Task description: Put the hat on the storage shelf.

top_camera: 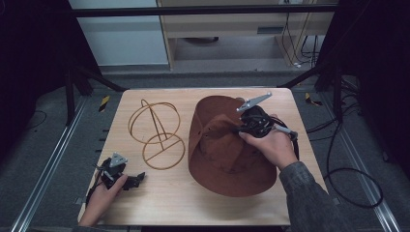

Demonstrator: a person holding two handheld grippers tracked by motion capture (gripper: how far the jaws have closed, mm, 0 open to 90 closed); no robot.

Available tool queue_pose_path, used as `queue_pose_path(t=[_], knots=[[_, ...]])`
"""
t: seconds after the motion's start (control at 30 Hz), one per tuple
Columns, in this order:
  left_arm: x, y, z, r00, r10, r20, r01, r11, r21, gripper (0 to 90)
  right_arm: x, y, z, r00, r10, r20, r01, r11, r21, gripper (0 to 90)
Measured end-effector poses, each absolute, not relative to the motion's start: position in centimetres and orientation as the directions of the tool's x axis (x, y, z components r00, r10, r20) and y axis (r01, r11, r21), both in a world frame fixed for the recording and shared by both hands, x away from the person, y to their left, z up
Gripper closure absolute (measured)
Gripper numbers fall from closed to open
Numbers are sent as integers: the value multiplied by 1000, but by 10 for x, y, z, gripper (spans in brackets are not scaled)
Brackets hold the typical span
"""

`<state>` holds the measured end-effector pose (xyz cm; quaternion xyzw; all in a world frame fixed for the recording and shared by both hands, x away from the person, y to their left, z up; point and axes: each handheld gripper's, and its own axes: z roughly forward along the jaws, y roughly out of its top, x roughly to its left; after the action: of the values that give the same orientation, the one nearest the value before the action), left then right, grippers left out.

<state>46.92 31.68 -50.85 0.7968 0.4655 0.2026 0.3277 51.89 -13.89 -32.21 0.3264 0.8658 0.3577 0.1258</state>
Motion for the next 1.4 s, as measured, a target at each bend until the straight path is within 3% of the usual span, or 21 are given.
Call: queue_pose_path(t=[0.57,1.03,1.4], knots=[[469,316,-509,483,875,17,610,-350,711,0,493,-141,-280,-751,660,0,399,454,797,890],[469,317,-509,484,875,20,608,-353,711,0,480,-113,-234,-759,649,-49,285,399,872,891],[469,316,-509,482,876,21,606,-351,714,0,484,-82,-220,-770,635,-62,240,378,894,890]])
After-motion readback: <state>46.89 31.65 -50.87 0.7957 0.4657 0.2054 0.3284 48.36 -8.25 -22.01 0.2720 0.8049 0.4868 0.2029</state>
